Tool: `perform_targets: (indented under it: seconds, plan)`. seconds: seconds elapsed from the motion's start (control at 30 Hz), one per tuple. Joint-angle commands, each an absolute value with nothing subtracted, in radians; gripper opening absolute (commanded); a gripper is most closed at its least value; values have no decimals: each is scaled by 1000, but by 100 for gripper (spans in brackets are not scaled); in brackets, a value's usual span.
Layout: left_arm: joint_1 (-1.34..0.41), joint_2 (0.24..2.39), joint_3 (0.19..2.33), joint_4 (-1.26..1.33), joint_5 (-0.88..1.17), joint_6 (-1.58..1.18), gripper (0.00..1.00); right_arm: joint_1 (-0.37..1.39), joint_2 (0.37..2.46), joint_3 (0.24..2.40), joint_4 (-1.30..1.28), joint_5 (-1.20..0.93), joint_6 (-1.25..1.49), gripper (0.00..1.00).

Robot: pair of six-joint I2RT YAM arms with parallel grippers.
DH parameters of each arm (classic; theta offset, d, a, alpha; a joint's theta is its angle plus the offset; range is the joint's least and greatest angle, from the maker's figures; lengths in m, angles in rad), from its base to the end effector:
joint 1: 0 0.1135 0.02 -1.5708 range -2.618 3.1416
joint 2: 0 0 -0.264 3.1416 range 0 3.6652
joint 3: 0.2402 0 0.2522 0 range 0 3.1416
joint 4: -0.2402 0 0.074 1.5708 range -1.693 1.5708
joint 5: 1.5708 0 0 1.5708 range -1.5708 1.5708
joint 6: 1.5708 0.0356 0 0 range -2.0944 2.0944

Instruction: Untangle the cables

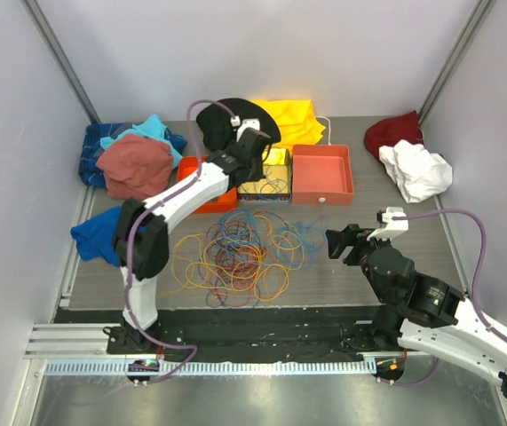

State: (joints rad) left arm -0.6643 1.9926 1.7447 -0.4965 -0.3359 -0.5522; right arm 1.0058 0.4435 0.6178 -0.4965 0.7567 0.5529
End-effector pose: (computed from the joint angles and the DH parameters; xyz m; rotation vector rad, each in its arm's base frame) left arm 0.3690 -0.2740 0.2795 -0.0413 2.2771 -0.2530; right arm 0.0780 0.0774 0.2967 0.0955 1.8179 0.3912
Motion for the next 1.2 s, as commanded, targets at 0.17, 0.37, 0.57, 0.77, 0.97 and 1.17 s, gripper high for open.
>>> perform_targets:
  seconds: [0.17, 0.37, 0.57, 0.77, 0.97, 1.17]
  plan:
    - [-701, 1726, 1624, -463, -373, -592, 0, 1005, 453, 620, -449, 750, 558, 75]
    - [-701, 1732, 1721, -525, -420, -578, 0, 1005, 428, 630, -465, 750, 566, 74]
    - [-701, 1730, 1738, -549, -440, -568, 0, 1005, 416, 629, -472, 761, 569, 74]
    - [-672, 1841, 1841, -563, -425, -549, 0, 1006, 419, 629, -476, 761, 568, 74]
    - [-608, 2032, 2021, -580, -367, -564, 0, 1005, 420, 634, -488, 781, 560, 74]
    - [-561, 2207, 2183, -606, -318, -597, 0, 1006, 431, 629, -492, 796, 554, 74]
